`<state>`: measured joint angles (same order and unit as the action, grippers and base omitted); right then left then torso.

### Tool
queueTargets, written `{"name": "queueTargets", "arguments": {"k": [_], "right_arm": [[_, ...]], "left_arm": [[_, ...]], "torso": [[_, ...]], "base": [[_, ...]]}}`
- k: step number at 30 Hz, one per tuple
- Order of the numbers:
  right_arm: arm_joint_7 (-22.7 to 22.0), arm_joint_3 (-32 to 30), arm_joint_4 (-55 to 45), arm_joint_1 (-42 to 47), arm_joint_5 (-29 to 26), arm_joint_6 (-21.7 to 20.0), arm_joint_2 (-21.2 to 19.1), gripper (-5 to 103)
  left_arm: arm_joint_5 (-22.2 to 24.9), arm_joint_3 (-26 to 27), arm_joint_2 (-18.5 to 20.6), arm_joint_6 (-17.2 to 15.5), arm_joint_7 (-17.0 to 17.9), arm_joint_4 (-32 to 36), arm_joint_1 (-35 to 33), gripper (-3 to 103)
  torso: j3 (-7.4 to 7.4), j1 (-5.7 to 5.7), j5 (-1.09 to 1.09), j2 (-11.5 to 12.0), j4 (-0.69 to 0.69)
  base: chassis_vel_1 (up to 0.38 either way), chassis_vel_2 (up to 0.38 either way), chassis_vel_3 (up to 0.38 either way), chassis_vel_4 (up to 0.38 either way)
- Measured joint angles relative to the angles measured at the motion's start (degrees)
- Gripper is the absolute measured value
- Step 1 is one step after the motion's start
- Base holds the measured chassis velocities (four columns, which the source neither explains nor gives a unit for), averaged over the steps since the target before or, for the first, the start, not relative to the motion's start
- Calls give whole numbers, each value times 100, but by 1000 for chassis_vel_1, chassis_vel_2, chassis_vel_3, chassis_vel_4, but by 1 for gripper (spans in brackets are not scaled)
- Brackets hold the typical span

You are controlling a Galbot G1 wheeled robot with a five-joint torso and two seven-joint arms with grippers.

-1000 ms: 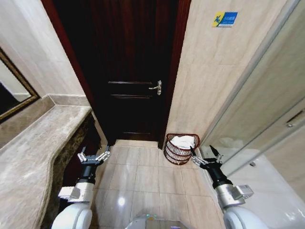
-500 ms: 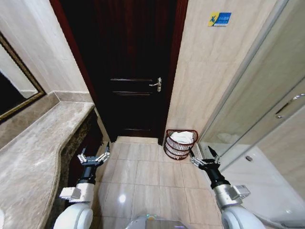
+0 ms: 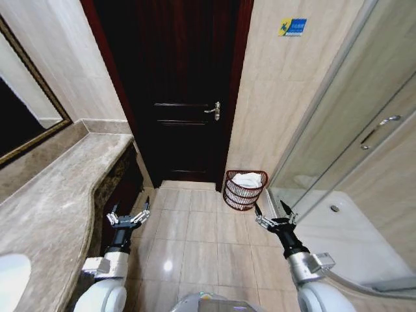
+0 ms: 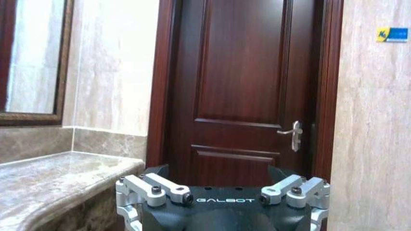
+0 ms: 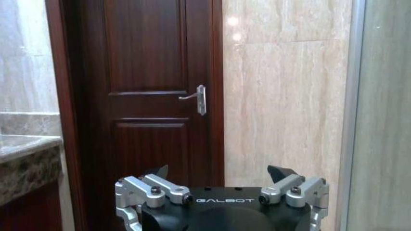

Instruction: Discard the used towel into the hamper.

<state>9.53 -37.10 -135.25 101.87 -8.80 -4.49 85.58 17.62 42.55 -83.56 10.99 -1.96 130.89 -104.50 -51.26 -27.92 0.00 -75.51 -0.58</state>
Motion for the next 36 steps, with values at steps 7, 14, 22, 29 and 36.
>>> {"name": "queueTargets", "arguments": {"k": [7,14,22,29,36], "right_arm": [[-2,16,-29,19,72,9,43,100],[-3,52,-71,58,153,40,100,100],[-3,119,-55,60,221,61,109,100],[-14,115,42,38,226,168,93,100],[-52,80,-12,63,88,208,50,100]], "left_arm": [[14,-21,25,22,86,-1,1,100],[21,-26,37,-1,68,83,-48,100],[70,-28,33,-26,30,66,-14,100],[193,-33,-12,-78,-55,47,37,100],[193,-44,-102,-119,-58,86,-26,100]], "torso": [[1,1,-1,0,0],[0,-1,0,2,0],[1,0,0,2,0],[1,0,0,2,0],[2,3,0,2,0]], "base": [[135,-133,-127,118],[113,-116,-118,113],[135,-132,-126,135],[124,-136,-128,116],[50,-52,-43,71]]}}
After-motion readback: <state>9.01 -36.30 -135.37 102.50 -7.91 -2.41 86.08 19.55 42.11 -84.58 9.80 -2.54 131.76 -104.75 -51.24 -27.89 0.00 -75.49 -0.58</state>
